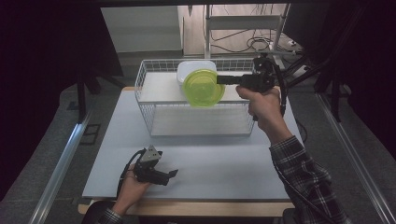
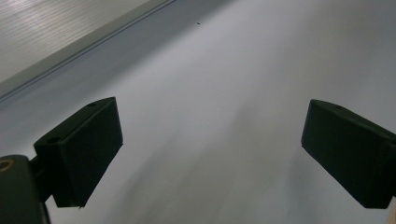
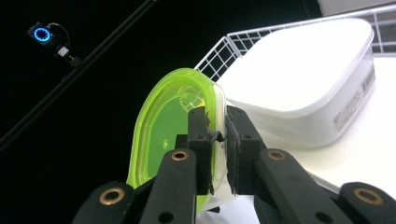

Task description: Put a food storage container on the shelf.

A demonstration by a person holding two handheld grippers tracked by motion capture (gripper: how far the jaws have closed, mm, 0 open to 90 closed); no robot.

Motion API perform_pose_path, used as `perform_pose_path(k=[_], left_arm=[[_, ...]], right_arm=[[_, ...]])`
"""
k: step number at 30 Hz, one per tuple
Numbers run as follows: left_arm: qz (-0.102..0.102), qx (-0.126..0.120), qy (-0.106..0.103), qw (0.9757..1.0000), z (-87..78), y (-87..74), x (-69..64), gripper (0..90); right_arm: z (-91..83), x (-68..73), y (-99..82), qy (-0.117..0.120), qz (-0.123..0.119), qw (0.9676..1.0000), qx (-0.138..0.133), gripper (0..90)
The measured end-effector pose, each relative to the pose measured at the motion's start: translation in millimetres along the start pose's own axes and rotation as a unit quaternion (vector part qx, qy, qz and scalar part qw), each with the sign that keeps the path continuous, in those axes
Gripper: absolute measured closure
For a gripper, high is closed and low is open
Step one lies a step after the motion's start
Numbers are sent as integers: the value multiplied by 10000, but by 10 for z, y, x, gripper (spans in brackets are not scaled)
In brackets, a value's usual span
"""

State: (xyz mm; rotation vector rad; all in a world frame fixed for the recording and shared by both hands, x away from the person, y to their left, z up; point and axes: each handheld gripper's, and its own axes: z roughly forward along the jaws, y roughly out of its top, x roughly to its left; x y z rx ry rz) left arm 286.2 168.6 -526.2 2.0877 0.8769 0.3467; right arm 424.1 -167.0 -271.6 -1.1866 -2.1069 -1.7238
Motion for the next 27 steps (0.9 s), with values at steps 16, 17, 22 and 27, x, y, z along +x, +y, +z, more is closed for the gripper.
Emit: perform_pose_path(k=[16,17,22,27], left_arm=[[-13,-6,-26,10000,2,-2,1,50],[-11,-4,-28,10000,3,-3,2,50],[-12,-3,-38,10000,4,-3,2,50],[-11,2,-43,10000,6,-4,3,50]], right_arm=[[108,72,317,-275,-63,9993,-253,817],[115,72,332,-291,-71,9992,-261,817],[152,66,403,-383,-67,9987,-315,817],[203,33,457,-440,-55,9984,-361,817]])
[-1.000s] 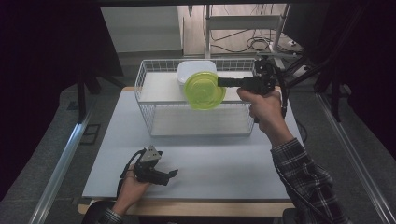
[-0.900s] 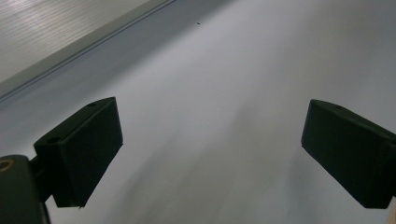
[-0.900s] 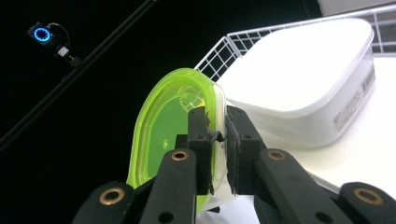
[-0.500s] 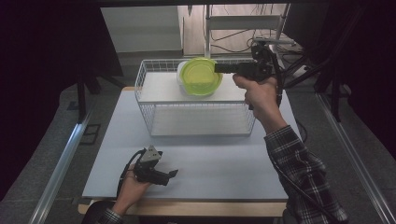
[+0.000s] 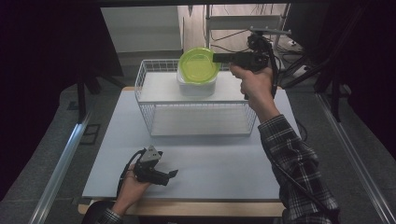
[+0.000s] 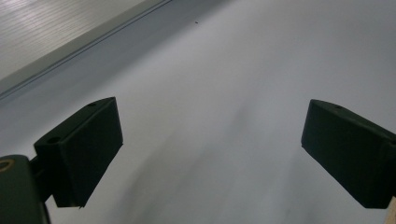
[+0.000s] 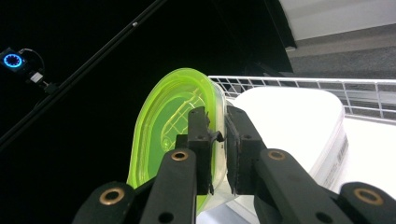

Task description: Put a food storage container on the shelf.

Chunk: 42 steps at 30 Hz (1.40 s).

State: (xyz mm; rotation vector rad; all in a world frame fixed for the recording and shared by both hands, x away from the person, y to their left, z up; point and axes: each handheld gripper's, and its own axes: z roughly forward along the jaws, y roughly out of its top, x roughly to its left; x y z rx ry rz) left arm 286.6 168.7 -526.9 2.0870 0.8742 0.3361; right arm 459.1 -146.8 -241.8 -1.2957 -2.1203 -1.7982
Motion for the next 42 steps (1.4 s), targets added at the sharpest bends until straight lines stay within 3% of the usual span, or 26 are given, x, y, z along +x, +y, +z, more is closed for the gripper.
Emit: perform_pose_path(k=[14,37,42], left_arm=[[22,20,-34,10000,5,-2,-4,50],[155,106,-47,9998,31,1,-39,50],[185,127,-52,9997,37,1,-45,50]], right_arm=[[197,-38,111,-162,96,9998,-74,817],[378,-179,170,-529,312,9981,-92,813],[409,-120,176,-915,74,9958,-66,798]])
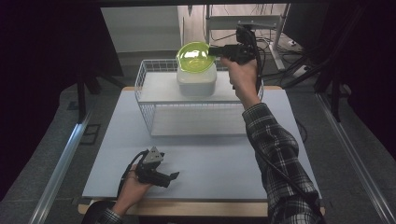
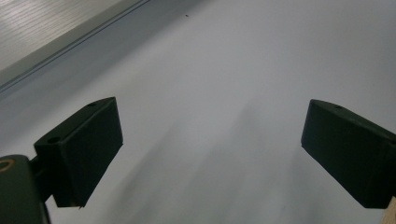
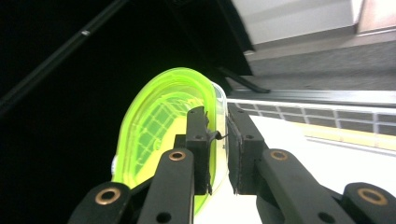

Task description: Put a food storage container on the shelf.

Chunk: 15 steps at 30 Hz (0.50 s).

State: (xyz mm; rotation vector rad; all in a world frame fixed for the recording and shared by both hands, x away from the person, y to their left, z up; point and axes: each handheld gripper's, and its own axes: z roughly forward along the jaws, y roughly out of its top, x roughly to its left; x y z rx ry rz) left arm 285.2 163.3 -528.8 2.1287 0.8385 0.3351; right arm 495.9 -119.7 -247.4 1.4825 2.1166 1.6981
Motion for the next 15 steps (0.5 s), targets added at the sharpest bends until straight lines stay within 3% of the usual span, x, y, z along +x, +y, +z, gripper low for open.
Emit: perform_pose_path(k=[10,15], left_arm=[[40,34,-5,10000,12,-1,-8,50],[56,53,-5,10000,18,-1,-15,50]], right_arm=[[25,32,16,-448,-105,9989,52,772],[35,16,9,-512,-98,9986,77,746]])
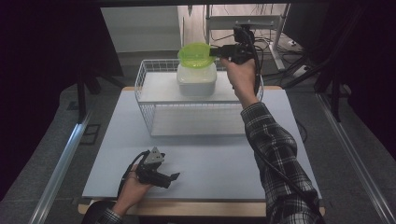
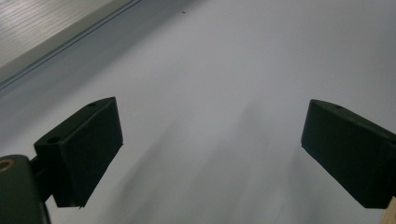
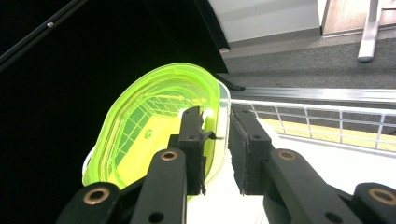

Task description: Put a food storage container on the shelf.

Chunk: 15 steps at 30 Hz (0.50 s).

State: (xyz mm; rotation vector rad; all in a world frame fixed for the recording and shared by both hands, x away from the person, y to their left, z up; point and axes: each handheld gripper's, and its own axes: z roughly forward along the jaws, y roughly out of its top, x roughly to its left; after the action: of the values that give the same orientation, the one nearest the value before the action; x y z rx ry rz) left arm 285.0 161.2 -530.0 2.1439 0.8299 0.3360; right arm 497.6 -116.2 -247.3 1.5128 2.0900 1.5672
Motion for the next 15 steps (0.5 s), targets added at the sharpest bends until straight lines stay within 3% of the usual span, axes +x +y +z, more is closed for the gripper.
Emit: perform_pose_path(k=[9,15], left_arm=[[30,27,-9,10000,6,1,-7,50],[44,40,-5,10000,10,1,-12,51]], right_arm=[[8,-32,-9,43,-5,10000,18,673],[-1,-30,-11,102,-87,9999,-72,545]])
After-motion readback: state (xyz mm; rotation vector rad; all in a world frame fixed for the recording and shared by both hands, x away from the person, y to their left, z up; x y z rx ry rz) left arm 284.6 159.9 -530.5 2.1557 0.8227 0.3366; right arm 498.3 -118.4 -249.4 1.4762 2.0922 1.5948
